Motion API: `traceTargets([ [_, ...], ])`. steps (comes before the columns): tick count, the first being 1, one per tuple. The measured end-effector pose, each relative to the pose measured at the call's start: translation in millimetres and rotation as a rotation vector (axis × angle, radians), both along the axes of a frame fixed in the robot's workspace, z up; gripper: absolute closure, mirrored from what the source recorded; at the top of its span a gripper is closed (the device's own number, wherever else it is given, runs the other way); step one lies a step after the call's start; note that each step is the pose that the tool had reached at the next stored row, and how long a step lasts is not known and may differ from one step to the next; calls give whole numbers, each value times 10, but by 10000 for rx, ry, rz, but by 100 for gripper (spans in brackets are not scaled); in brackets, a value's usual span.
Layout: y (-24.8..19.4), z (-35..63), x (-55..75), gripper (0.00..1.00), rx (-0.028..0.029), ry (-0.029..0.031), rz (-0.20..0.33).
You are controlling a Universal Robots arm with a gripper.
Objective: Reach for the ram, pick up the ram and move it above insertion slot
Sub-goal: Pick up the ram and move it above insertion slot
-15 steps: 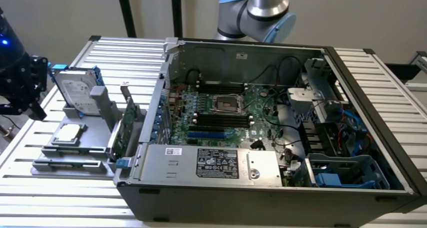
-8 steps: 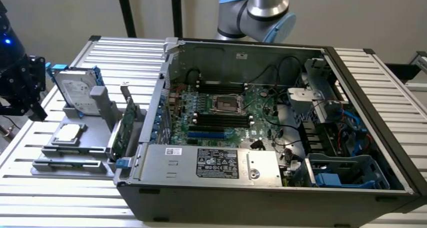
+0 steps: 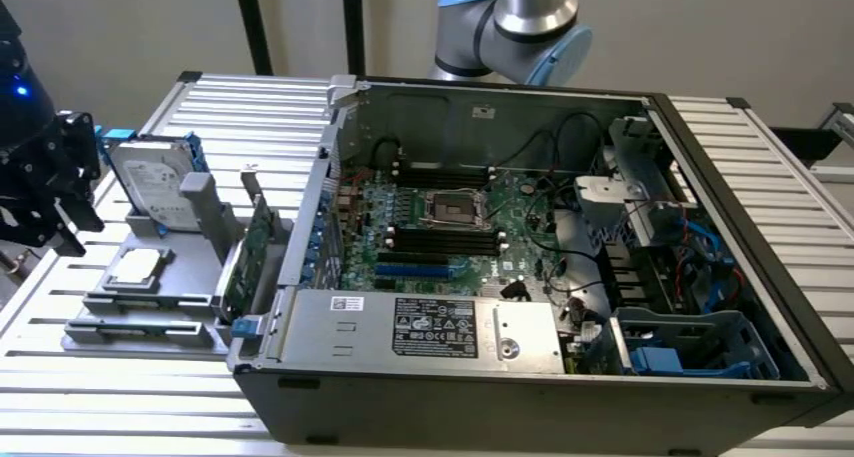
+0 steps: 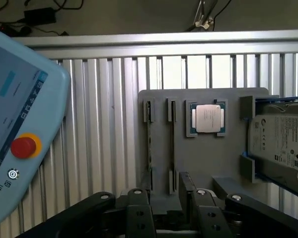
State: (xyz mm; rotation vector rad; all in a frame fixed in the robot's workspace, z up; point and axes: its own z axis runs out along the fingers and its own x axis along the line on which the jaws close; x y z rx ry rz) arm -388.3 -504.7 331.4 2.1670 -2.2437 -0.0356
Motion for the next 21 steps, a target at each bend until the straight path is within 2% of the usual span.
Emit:
traceTargets([
  [11, -20, -200, 0, 64, -1, -16, 133],
  [21, -99, -382, 0, 64, 5, -21, 134],
])
